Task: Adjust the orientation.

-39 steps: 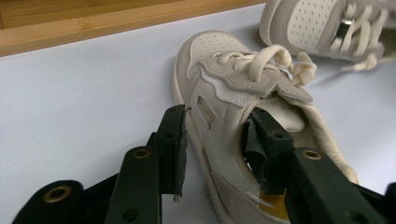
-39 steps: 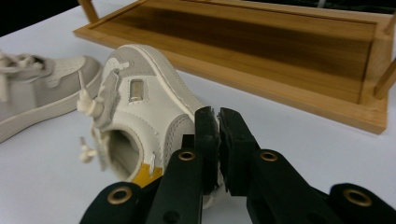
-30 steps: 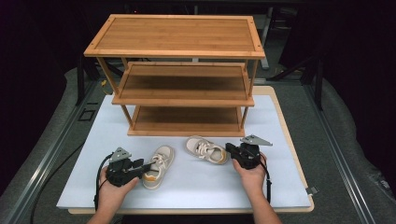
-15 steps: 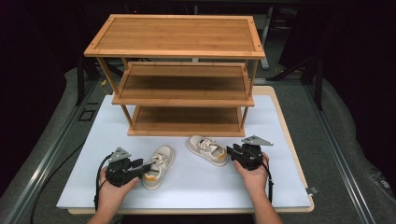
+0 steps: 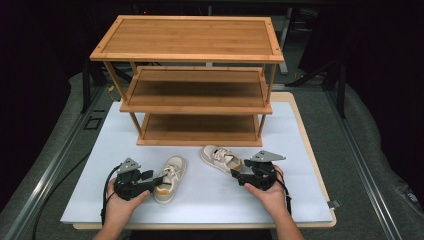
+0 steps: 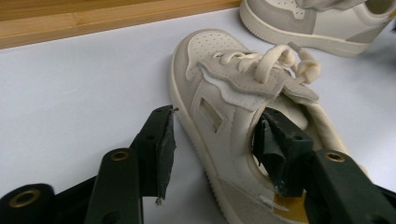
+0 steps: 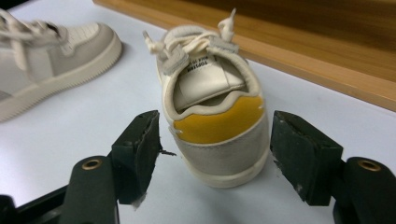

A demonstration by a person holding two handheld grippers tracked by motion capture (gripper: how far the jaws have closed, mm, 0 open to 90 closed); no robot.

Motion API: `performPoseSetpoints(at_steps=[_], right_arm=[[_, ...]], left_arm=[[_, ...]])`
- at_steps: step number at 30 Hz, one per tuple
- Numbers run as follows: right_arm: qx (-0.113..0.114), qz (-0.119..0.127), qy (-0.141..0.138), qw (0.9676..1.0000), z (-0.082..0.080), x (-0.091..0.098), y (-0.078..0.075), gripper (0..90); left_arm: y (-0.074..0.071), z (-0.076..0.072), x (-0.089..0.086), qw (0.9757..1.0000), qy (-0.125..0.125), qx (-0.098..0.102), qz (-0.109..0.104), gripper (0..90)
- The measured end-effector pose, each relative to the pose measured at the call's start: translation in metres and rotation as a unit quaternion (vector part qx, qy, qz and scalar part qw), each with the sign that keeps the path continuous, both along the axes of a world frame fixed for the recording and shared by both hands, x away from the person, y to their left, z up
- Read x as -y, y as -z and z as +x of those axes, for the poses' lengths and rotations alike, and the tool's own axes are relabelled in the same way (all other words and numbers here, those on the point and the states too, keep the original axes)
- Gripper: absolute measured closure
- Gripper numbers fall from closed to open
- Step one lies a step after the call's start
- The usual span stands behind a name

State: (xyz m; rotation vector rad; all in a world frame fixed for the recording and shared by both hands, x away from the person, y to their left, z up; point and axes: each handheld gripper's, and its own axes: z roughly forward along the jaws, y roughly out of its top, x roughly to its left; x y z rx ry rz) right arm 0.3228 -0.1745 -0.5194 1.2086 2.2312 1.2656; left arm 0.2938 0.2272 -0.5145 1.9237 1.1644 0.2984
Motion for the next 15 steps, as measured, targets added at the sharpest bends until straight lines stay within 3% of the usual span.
performPoseSetpoints(at_steps=[5, 9, 10, 12, 15], right_arm=[[0.003, -0.019, 0.004, 0.9998, 0.006, -0.011, 0.007, 30.6], [0.001, -0.010, 0.004, 0.9999, 0.009, -0.013, 0.010, 27.9], [0.005, -0.018, 0.008, 0.9998, 0.010, -0.013, 0.011, 27.0], [0.003, -0.024, 0.003, 0.9997, 0.011, -0.016, 0.014, 26.6], [0.008, -0.027, 0.001, 0.9996, 0.011, -0.018, 0.015, 27.3]], left_arm=[[-0.001, -0.001, 0.003, 0.9998, 0.013, 0.002, -0.015, 46.2], [0.000, -0.001, 0.004, 0.9996, 0.018, 0.000, -0.021, 47.5], [0.000, 0.000, 0.004, 0.9995, 0.020, -0.003, -0.025, 47.9], [0.002, 0.001, 0.003, 0.9988, 0.023, -0.012, -0.040, 49.8], [0.004, 0.002, 0.003, 0.9989, 0.017, -0.011, -0.042, 55.0]])
